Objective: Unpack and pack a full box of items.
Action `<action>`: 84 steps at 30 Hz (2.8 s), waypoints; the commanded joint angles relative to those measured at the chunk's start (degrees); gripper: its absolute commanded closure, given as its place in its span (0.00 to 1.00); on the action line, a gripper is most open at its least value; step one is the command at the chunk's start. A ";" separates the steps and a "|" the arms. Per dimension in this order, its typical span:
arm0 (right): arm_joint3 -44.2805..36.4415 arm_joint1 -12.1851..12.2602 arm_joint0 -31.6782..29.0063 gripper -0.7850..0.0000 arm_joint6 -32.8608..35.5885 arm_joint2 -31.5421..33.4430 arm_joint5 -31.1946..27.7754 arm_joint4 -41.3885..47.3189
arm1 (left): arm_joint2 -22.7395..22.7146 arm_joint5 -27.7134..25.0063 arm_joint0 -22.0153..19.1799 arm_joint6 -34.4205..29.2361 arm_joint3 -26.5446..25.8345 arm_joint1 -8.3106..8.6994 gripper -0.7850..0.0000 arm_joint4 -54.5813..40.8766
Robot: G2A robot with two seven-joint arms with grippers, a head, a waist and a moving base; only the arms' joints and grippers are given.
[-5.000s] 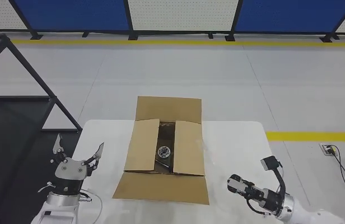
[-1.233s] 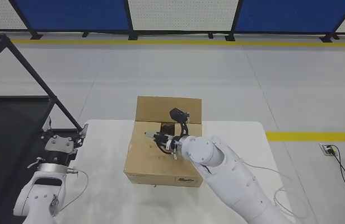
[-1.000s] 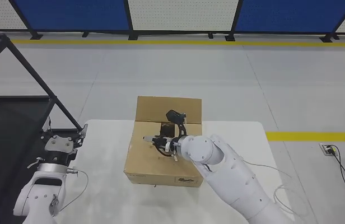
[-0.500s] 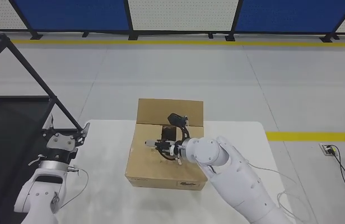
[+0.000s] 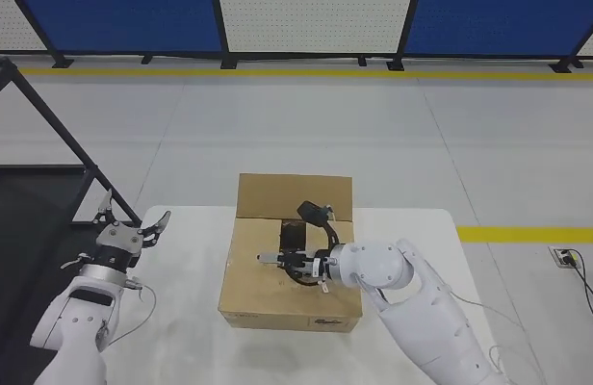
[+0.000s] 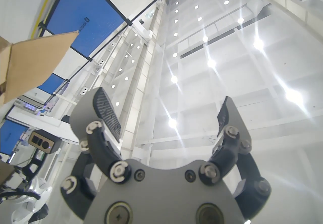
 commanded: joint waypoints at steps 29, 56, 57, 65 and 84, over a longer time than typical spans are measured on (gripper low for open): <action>-8.89 1.08 -6.99 0.00 -7.70 4.37 2.21 1.41 | 12.57 25.90 -28.91 -15.85 35.19 2.47 0.00 17.72; -7.52 1.19 -6.31 0.00 -7.76 3.61 1.78 2.73 | 14.47 -10.06 -21.19 -16.54 24.31 1.34 0.00 22.09; -7.51 1.20 -6.32 0.00 -7.77 3.61 1.74 2.74 | 14.97 -12.91 -20.89 -17.01 24.41 1.29 0.00 23.49; -7.47 1.32 -6.50 0.00 -8.11 3.79 1.49 2.84 | 15.53 -14.04 -20.65 -17.08 25.68 1.17 0.00 23.93; -8.04 1.65 -7.15 0.00 -8.22 4.07 1.46 3.00 | 20.28 -32.41 -27.42 -27.19 39.61 2.54 0.00 50.44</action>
